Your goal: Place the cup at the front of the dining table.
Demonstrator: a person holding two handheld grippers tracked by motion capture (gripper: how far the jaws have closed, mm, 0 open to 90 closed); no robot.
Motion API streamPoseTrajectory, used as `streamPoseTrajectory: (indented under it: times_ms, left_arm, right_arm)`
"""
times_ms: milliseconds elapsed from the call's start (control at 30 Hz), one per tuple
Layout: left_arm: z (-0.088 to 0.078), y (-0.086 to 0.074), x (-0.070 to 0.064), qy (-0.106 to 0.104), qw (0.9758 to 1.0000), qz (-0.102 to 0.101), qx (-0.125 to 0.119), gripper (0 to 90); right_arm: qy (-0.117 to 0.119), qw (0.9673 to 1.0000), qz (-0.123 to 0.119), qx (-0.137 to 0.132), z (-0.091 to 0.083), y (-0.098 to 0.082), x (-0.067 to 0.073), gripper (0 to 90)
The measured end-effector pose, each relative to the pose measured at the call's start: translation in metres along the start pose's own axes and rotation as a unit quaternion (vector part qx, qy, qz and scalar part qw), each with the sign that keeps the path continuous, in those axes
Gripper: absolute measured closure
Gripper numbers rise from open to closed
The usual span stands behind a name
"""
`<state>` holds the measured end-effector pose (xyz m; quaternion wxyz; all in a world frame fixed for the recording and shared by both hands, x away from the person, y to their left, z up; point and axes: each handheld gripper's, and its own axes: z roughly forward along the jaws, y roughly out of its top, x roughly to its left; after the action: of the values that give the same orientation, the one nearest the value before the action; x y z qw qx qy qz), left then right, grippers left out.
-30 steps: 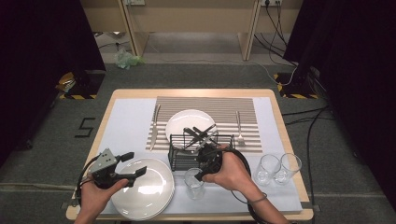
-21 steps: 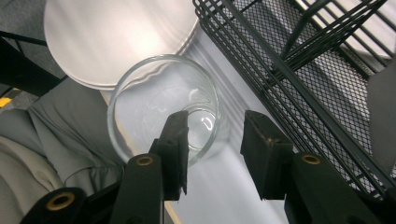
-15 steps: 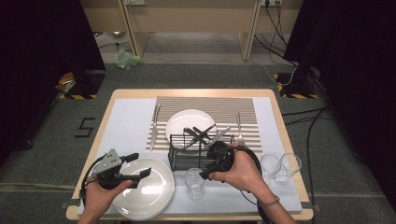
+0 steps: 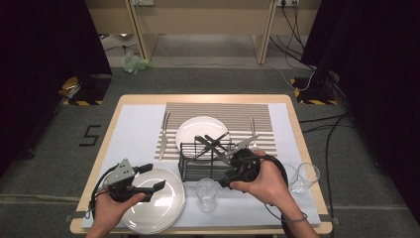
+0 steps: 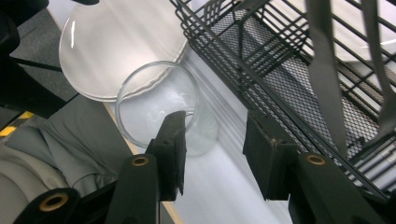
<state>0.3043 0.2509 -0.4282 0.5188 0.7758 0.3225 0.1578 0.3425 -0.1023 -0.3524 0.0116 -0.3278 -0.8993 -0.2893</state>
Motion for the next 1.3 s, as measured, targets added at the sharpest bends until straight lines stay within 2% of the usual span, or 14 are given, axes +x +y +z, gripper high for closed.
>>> streamPoseTrajectory:
  times_ms: [167,300,500,967,1300]
  left_arm:
    - [0.003,0.003,-0.005,-0.013,0.9999,0.001,-0.003,23.7]
    - [0.006,0.005,-0.008,-0.022,0.9998,0.002,-0.004,23.7]
    - [0.011,0.009,-0.014,-0.032,0.9995,0.000,-0.003,24.2]
    - [0.025,0.016,-0.028,-0.056,0.9984,0.002,0.004,24.5]
    - [0.036,0.020,-0.035,-0.075,0.9971,-0.001,0.011,24.7]
  right_arm:
    - [-0.008,0.9997,0.014,-0.018,-0.005,-0.009,-0.009,57.7]
    - [-0.020,0.9994,0.022,-0.017,-0.005,-0.015,-0.014,56.8]
    - [-0.024,0.9989,0.037,-0.017,-0.002,-0.027,-0.022,56.5]
    - [-0.030,0.9982,0.050,-0.016,0.011,-0.043,-0.024,55.6]
    - [-0.037,0.9979,0.051,-0.013,0.015,-0.049,-0.027,54.9]
